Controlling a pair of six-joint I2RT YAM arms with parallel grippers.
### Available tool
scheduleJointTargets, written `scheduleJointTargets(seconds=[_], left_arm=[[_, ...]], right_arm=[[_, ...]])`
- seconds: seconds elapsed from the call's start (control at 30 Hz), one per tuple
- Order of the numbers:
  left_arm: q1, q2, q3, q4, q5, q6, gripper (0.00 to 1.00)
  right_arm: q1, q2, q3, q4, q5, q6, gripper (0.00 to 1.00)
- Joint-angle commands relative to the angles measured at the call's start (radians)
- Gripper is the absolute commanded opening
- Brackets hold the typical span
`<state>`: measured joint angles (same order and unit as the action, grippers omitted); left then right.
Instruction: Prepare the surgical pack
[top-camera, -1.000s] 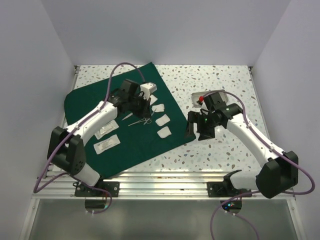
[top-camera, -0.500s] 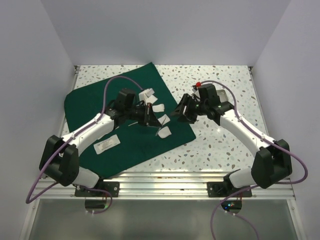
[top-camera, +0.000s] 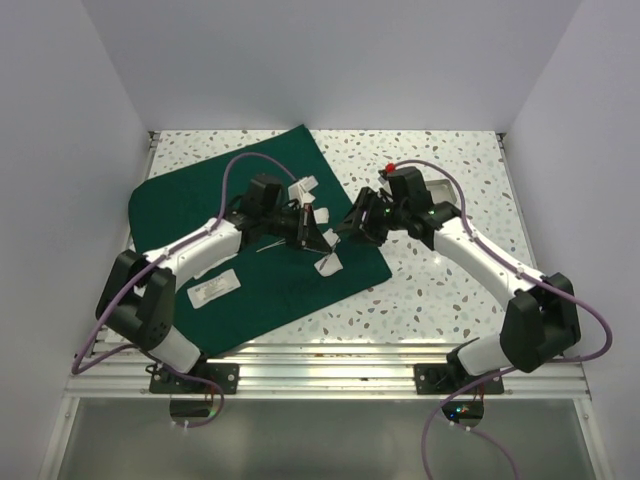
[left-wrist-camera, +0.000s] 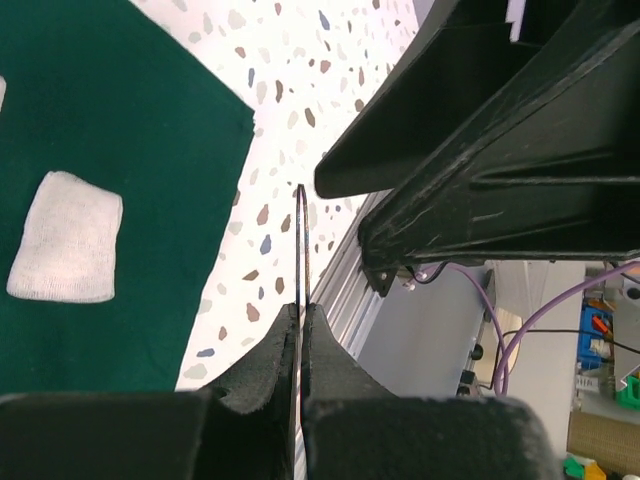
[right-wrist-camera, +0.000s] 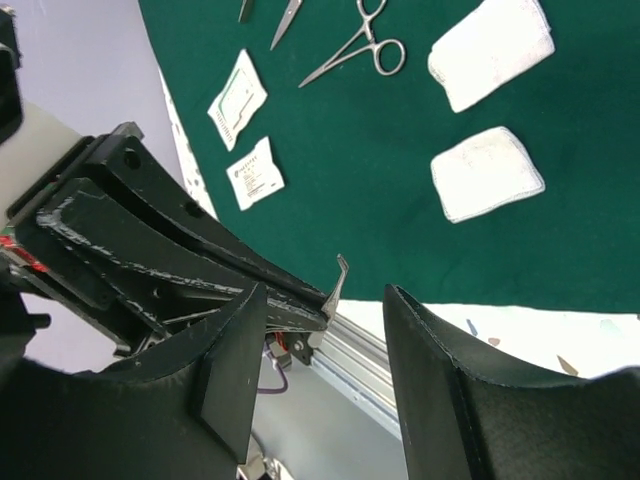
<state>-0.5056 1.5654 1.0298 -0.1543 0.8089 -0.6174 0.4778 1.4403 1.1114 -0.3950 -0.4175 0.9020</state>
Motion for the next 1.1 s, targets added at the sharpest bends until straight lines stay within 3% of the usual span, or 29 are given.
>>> scheduleJointTargets(seconds=[0.0,0.27,0.33,0.37,0.4,0.5,0.6,0.83,1.07], left_arm=[[-0.004,0.013,0.067,0.03,0.049,-0.005,0.0],[-0.004,0.039,0.108,0.033,0.076,-0.001,0.0],[-0.004,0.05,0.115,0.035,0.085,0.002,0.0],[-0.004,0.054,0.119,0.029,0.09,0.013,0.0],[-0.004,0.059,0.127,0.018,0.085,0.024,0.0],[0.009,0.077,0.168,-0.076,0.041,0.093,0.29],[0.038,0.073,0.219,-0.225,-0.069,0.185,0.42],[0.128,-0.036,0.181,-0.324,-0.374,0.332,0.46],[0.144,-0.067,0.139,-0.333,-0.451,0.416,0.49]], right_arm=[[0.01,0.026,0.039,0.016,0.014,-0.006,0.54],[0.03,0.077,0.05,0.038,0.02,0.014,0.45],[0.03,0.092,0.054,0.048,0.016,0.02,0.26],[0.03,0.098,0.062,0.05,0.013,0.031,0.05],[0.03,0.104,0.067,0.05,0.014,0.035,0.0],[0.028,0.126,0.099,0.036,0.048,0.052,0.0],[0.004,0.172,0.175,-0.049,0.152,0.044,0.0],[-0.18,0.301,0.284,-0.042,0.327,0.184,0.0],[-0.343,0.479,0.438,-0.108,0.408,0.227,0.0]])
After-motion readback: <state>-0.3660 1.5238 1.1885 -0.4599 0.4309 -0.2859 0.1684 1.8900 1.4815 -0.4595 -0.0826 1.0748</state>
